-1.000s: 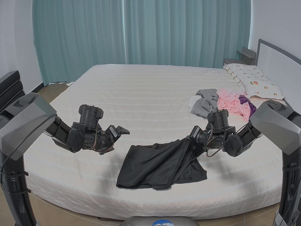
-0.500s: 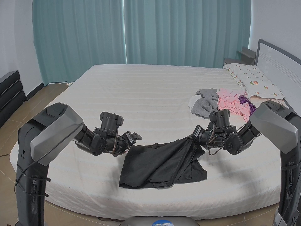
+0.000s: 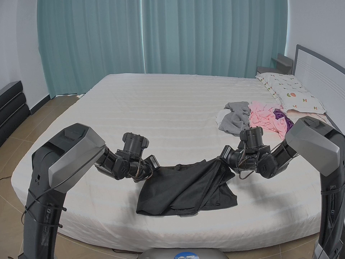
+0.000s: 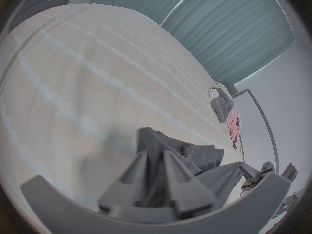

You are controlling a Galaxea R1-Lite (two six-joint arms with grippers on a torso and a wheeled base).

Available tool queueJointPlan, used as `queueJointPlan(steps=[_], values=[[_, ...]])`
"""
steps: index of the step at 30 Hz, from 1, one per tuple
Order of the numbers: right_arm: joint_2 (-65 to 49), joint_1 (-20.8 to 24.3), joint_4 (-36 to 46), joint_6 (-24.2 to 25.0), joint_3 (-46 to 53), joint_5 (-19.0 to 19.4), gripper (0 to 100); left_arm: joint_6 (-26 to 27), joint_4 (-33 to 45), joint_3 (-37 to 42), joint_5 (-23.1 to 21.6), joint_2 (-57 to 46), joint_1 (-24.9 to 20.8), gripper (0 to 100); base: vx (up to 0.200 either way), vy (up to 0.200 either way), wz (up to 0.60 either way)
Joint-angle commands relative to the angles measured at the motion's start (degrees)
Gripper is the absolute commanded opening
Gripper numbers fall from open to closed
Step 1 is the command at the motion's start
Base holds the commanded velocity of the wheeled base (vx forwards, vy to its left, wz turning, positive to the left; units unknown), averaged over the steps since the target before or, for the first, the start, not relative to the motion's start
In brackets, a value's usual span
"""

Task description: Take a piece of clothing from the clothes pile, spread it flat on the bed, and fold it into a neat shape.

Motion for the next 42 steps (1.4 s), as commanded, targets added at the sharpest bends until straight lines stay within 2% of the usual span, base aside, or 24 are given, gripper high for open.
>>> queueJointPlan(steps=[1, 2, 4, 7, 17, 24, 32, 33, 34, 42], values=[[0.19, -0.06, -0.03, -0.01, -0.15, -0.05, 0, -0.05, -0.25, -0.04, 2.01, 0.3, 0.24, 0, 0.0, 0.0, 0.0], [0.19, -0.06, -0.03, -0.01, -0.15, -0.05, 0, -0.05, -0.34, -0.04, 2.19, 0.3, 0.24, 0, 0.0, 0.0, 0.0], [0.19, -0.15, -0.03, -0.28, -0.15, -0.14, 0, -0.31, -0.6, 0.05, 6.49, 0.03, 0.51, 0, 0.0, 0.0, 0.0], [0.63, -0.15, -0.03, -1.42, -0.15, -0.14, 0, -0.49, -0.6, 0.23, 8.25, -0.14, 0.77, 0, 0.0, 0.0, 0.0], [3.36, -0.41, 0.68, -3.27, -5.78, -0.4, 0, -2.69, -0.43, 1.28, 8.95, -1.37, 2.97, 0, 0.0, 0.0, 0.0], [6.78, -0.67, 7.97, -4.06, -14.31, -1.19, 0, -2.6, -0.6, 2.86, 8.25, -1.2, 2.44, 0, 0.0, 0.0, 0.0], [8.01, -0.59, 9.2, -5.2, -14.39, -1.63, 0, -2.6, -0.16, 2.51, 7.9, -1.11, 2.0, 0, 0.0, 0.0, 0.0], [8.1, -0.67, 9.2, -5.38, -14.39, -1.63, 100, -2.6, -0.16, 2.51, 7.9, -1.11, 2.0, 0, 0.0, 0.0, 0.0], [8.1, -0.67, 8.94, -5.46, -14.22, -1.63, 100, -2.6, -0.16, 2.51, 7.9, -1.11, 2.0, 100, 0.0, 0.0, 0.0], [2.21, -1.02, 6.39, -4.94, -7.89, -1.19, 100, -2.77, -0.51, 4.09, 7.72, -2.52, 2.18, 100, 0.0, 0.0, 0.0]])
